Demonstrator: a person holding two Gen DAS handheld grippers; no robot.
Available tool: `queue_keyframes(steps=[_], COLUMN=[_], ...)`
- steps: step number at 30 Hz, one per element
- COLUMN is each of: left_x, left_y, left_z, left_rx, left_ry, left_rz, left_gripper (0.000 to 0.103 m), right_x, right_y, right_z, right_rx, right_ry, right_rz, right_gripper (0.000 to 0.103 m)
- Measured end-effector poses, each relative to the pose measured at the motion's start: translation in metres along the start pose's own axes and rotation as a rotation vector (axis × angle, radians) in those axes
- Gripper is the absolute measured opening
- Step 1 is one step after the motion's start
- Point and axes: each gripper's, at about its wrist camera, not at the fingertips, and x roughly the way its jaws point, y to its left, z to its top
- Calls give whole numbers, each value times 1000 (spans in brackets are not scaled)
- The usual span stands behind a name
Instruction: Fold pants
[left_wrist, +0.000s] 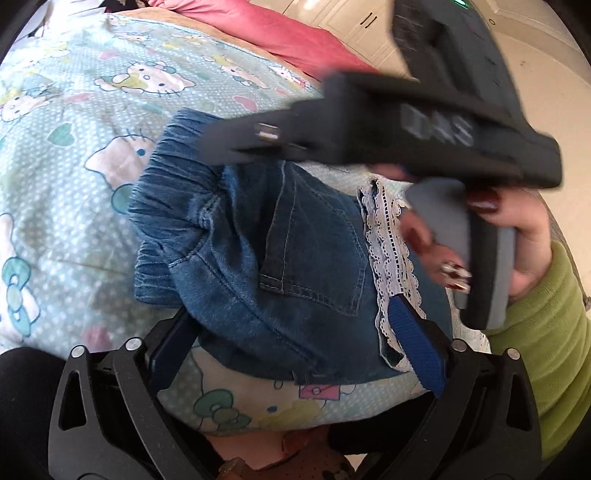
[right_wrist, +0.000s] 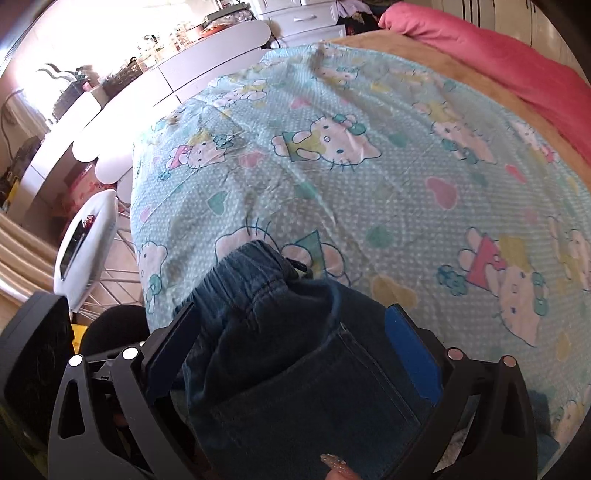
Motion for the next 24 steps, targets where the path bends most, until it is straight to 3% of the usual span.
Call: queue_keyframes(steps=[4,6,8,12,18,24], left_x=[2,3,5,7,8,14], left_y=[-1,-1,-3,-11,-32,-80], left_z=[1,1,2,1,0,9], left_rx=[9,10,24,49,70,161], left_ry=[-31,-44,-40,-54,-55,-54], left_rz=[-3,-12,-10,-21,-64,-107], left_gripper=[58,52,52,52,52,52], right_x=[23,25,27,11,-47,-102], right_y=[-4,-3,-3,-16,-43,-77], right_z=[9,9,10,4,-24,-64], right_rx=[28,30,25,59,116,191], right_ry=[61,57,52,5,-150,-268], right_rz=[80,106,140,171,206,170], right_gripper=[99,96,58,41,40,40])
